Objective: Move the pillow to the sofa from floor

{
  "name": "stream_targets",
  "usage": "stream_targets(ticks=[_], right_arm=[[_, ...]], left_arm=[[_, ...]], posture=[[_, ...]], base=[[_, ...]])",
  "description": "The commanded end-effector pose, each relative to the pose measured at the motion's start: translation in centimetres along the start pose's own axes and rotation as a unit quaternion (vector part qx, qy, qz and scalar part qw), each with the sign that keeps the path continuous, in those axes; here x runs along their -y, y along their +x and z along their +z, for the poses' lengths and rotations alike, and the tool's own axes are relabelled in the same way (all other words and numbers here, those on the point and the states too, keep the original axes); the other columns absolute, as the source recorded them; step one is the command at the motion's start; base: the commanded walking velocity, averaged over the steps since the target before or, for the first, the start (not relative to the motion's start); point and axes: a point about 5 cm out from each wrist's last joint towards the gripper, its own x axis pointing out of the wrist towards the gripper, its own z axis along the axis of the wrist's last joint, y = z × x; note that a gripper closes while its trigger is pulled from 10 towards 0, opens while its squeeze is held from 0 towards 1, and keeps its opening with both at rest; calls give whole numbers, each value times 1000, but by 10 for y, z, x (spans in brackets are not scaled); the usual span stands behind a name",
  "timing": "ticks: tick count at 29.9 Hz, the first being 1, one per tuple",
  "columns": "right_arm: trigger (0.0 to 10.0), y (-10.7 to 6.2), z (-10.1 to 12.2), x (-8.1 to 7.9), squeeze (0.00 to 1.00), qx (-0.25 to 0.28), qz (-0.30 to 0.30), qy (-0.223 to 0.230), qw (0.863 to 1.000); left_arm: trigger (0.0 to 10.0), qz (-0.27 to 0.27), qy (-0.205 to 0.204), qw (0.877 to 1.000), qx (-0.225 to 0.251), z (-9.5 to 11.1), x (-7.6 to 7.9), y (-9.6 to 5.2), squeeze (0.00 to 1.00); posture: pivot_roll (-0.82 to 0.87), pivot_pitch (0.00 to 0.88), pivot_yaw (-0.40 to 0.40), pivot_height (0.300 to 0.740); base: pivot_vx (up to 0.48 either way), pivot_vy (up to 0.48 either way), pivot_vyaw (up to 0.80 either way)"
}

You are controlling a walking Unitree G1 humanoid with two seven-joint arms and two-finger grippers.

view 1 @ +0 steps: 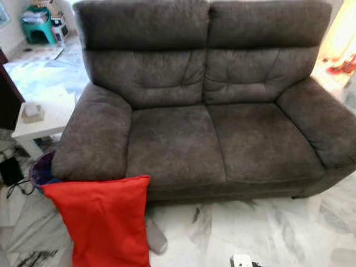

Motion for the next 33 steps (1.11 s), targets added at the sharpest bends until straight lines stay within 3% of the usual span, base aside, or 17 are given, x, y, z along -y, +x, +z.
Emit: stream_targets(ticks=[1, 26, 33], right_arm=[[10000, 0, -3, -5, 0, -6, 6, 4, 1000], [10000, 1, 0, -5, 0, -1, 14, -13, 1000], [10000, 1, 1, -7, 0, 7, 8, -8, 1000]], left_arm=[[10000, 10, -1, 1000, -13, -7, -7, -3, 0], [10000, 16, -8, 1000, -6, -5, -7, -2, 0], [10000, 13, -1, 1000, -9, -5, -8, -2, 0]], posture=[[128, 134, -30, 740], [160, 156, -47, 740], [139, 160, -38, 740]], base=[[0, 0, 0], [0, 0, 0], [0, 0, 752]])
